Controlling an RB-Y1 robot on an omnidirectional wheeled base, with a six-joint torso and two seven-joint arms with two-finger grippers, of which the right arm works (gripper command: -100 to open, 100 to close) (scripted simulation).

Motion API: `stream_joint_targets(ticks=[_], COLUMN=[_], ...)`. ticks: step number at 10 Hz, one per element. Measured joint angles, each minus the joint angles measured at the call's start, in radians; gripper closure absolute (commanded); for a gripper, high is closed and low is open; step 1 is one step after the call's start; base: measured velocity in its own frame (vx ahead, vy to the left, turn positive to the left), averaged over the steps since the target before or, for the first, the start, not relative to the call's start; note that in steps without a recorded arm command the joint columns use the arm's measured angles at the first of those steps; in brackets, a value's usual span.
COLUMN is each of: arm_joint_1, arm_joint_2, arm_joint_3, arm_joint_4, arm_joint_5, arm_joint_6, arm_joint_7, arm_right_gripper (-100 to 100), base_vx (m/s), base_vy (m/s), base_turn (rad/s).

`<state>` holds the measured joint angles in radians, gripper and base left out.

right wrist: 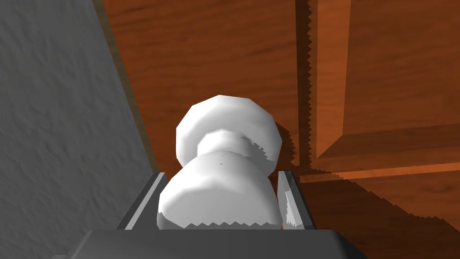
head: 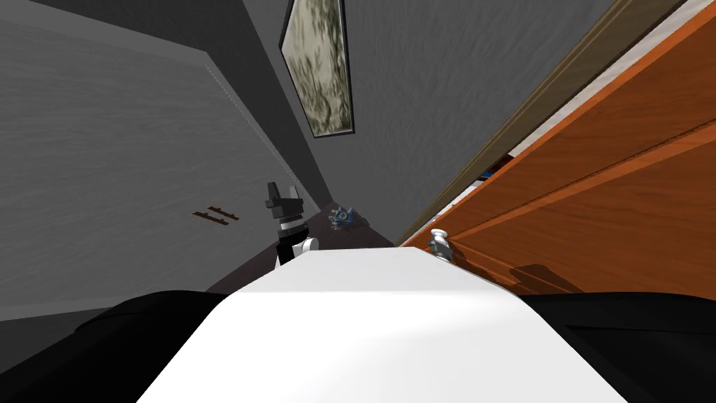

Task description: Pull the door open

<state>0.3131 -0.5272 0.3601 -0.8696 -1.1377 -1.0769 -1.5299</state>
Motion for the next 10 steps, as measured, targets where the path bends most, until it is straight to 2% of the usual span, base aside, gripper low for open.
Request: stream_joint_targets(ticks=[3,4,6,10], arm_joint_1=[0.015,0.018,0.015,0.039], arm_joint_2=[-0.018,-0.016,-0.024,-0.048], arm_joint_3=[0.044,0.049,0.076,0.133], arm_joint_4=[-0.021,-0.02,-0.017,-0.06], arm_joint_5=[0.027,0.029,0.049,0.088], arm_joint_6=[-0.011,-0.01,-0.026,-0.049], arm_joint_7=[-0.022,-0.024,-0.041,-0.052], arm_right_gripper=[100,100,100,100], base_vx=[-0.19,-0.177,-0.254,-0.242], base_vy=[0.039,0.011,-0.029,0.018], base_turn=[0.04,0.059,0.072,0.052])
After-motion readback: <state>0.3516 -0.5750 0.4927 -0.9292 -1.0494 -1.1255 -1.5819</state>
